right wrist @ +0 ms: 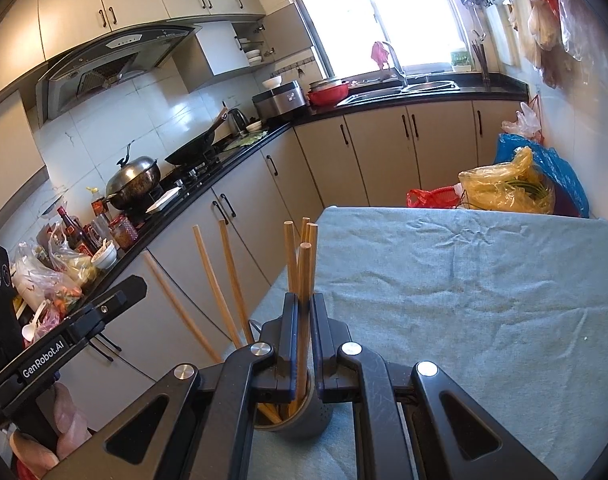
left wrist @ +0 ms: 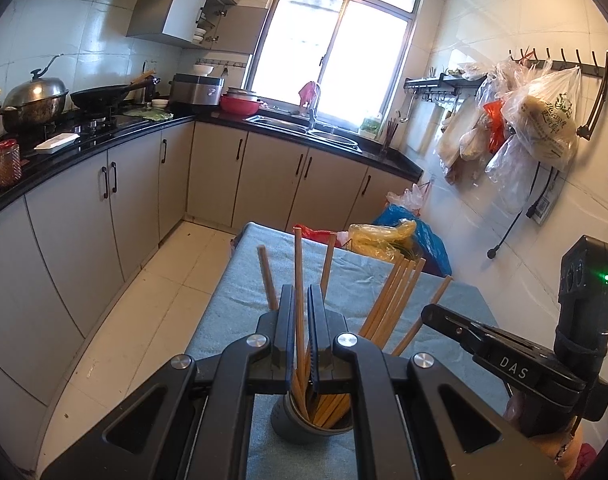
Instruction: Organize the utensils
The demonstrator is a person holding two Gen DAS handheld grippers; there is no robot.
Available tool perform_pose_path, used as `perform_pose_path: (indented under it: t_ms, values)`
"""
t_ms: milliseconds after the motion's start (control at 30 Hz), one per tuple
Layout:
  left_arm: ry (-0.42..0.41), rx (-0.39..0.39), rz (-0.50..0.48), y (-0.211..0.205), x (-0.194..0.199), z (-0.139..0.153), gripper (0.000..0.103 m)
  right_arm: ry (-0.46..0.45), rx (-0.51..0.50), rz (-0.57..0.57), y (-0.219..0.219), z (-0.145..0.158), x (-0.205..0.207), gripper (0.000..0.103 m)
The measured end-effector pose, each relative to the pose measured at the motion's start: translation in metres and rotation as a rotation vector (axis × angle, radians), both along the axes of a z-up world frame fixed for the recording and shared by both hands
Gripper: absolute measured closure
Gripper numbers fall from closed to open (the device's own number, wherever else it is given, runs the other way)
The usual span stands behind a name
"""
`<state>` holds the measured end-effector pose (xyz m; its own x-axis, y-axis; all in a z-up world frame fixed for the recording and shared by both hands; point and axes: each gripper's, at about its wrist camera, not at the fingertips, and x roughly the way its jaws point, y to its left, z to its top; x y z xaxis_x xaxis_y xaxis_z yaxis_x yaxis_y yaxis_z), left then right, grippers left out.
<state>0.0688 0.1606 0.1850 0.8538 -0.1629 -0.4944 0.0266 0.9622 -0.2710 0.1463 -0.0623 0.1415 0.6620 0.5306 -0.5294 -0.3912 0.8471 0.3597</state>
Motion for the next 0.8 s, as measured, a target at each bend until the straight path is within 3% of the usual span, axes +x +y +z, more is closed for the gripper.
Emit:
perform_pose_path:
  t_ms: [800]
  values:
    - [-0.009, 0.029, 0.016, 0.005, -0.011, 0.009, 0.097, -0.028, -0.006, 0.005, -0.003, 0.020, -0.019, 0.096]
